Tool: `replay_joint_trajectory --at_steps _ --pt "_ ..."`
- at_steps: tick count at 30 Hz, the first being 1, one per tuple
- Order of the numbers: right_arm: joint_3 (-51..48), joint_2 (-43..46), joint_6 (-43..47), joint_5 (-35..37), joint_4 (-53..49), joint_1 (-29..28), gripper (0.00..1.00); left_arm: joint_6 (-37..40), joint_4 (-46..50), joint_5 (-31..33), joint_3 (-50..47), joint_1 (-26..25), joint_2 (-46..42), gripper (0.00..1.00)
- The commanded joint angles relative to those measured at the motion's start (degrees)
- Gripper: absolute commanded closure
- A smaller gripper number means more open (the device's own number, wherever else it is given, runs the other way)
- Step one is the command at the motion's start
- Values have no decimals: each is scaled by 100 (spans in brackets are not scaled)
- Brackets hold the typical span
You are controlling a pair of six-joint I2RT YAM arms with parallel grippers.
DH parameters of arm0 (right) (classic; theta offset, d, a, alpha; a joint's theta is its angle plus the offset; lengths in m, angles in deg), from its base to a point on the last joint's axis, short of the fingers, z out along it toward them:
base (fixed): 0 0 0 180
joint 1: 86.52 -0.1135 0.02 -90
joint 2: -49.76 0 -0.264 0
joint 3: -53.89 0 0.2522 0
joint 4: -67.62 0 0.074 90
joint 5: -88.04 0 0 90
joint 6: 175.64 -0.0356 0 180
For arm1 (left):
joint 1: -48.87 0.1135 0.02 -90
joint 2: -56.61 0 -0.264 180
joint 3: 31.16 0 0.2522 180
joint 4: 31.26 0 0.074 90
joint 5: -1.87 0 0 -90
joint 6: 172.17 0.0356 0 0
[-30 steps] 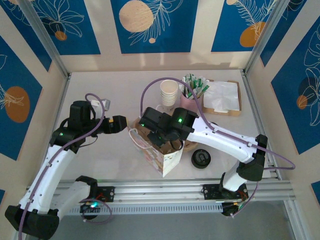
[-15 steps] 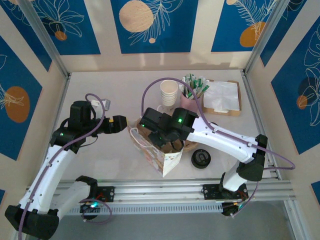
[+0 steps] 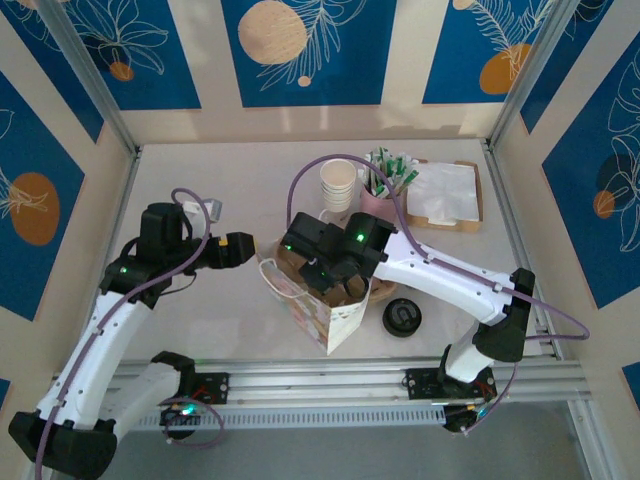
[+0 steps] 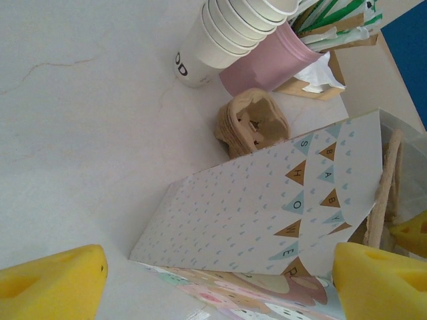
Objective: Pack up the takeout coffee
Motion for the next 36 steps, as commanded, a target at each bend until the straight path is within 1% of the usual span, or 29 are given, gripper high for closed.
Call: replay_joint_trajectory --at_steps 1,8,14,16,20,28,36 --pt "-67 -97 -133 -358 -599 33 78 3 141 186 -132 -56 -63 14" --pt "-84 -173 -156 -429 -910 52 78 26 113 238 -176 -65 -52 14" --pt "137 -350 -215 -201 -1192 78 78 25 100 221 -167 -73 -58 14" --pt "154 -265 -206 -174 -1055 61 79 17 97 227 -175 -75 -66 14" --pt "84 -37 -96 -436 -739 47 78 17 100 248 -177 -80 -73 14" --pt "3 -270 -43 -426 -702 70 78 -28 86 204 -167 -108 -94 14" --pt "25 -161 105 -325 -197 69 76 -160 -16 73 -176 -150 -184 14"
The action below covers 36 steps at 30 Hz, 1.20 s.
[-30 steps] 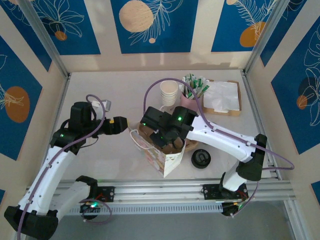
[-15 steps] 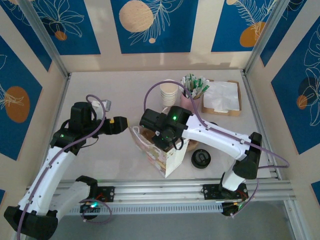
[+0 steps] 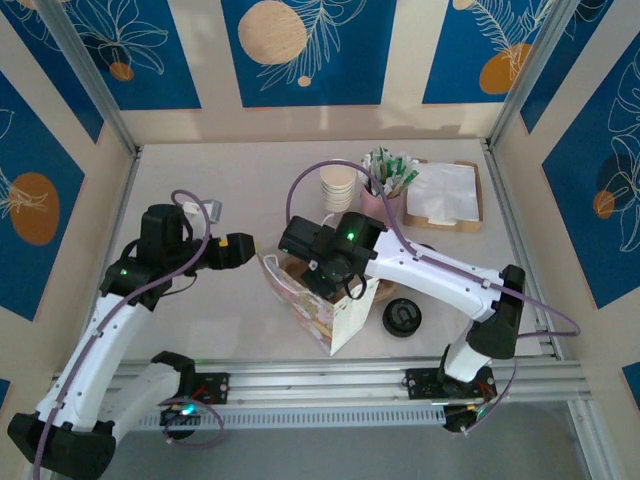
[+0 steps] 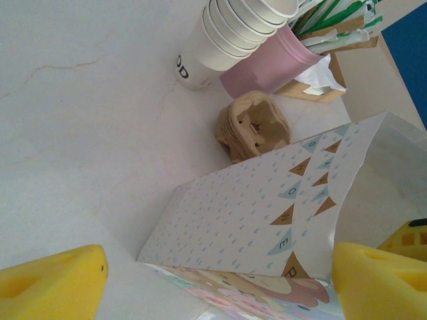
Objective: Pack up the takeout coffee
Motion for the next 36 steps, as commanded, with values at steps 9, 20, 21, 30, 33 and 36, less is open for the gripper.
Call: replay_joint_trajectory --at_steps 9,20,21,30,33,36 --pt "-143 397 145 -102 743 6 75 -332 -54 -138 95 -128 -142 14" --pt "-260 431 152 -32 975 -20 74 -547 -143 -230 315 -185 -192 12" --pt "-280 433 154 -32 1002 -23 74 -548 -133 -198 329 -180 -200 12" --pt "-430 506 171 21 1192 -30 74 -578 -48 -39 480 -191 -293 11" --pt "-466 564 189 60 1259 -31 74 -592 -37 44 502 -188 -339 11" --pt "-495 630 198 124 1310 -41 73 -604 -11 76 520 -192 -357 11"
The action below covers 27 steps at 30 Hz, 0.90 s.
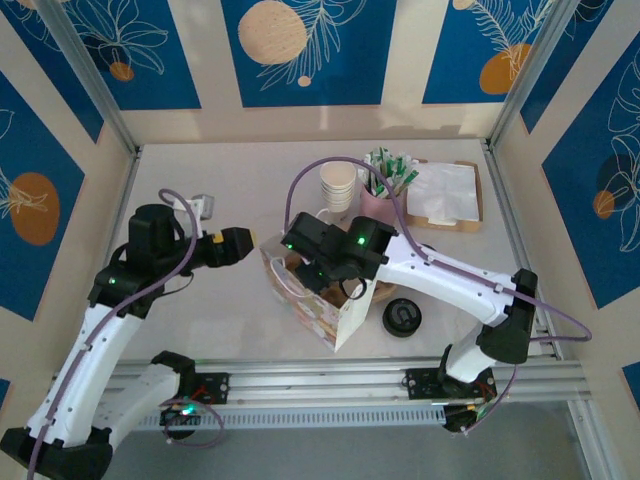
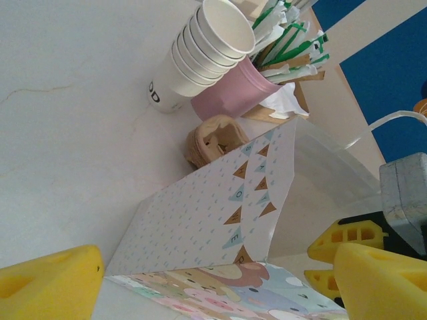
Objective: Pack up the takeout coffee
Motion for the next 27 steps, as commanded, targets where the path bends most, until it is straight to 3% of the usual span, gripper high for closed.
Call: replay_joint_trajectory --at_steps 1,27 --pt "-81 261 70 118 116 -30 73 -74 43 117 203 -69 -83 11" --pt "-594 657 170 870 998 -59 75 205 621 986 360 -66 -226 13"
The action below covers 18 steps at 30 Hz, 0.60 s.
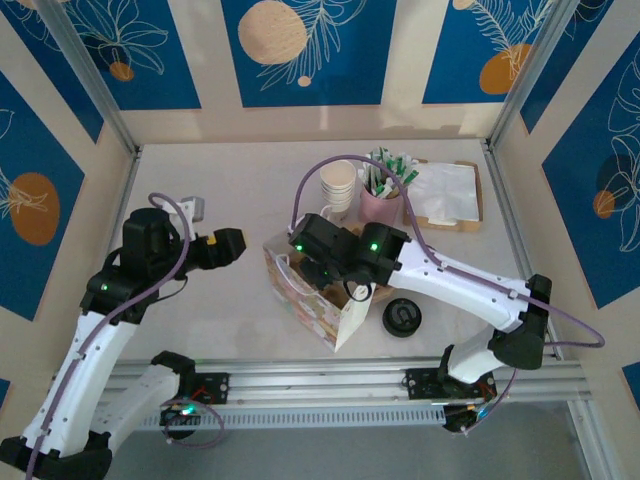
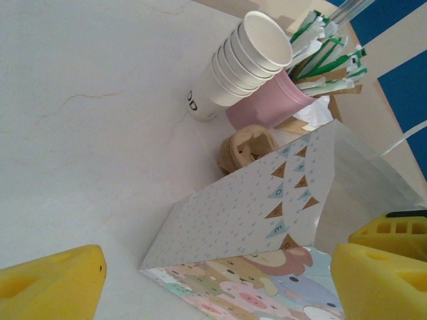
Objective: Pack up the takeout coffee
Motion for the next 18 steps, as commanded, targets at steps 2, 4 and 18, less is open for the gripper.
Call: replay_joint_trajectory --at_steps 2,4,18 --pt "-163 260 134 377 516 -45 77 174 129 241 191 -57 -27 13" --pt "-256 279 208 434 735 -42 80 156 104 163 191 -57 0 13" --pt "-538 -290 433 92 1094 203 95 173 -109 -307 60 -67 158 13"
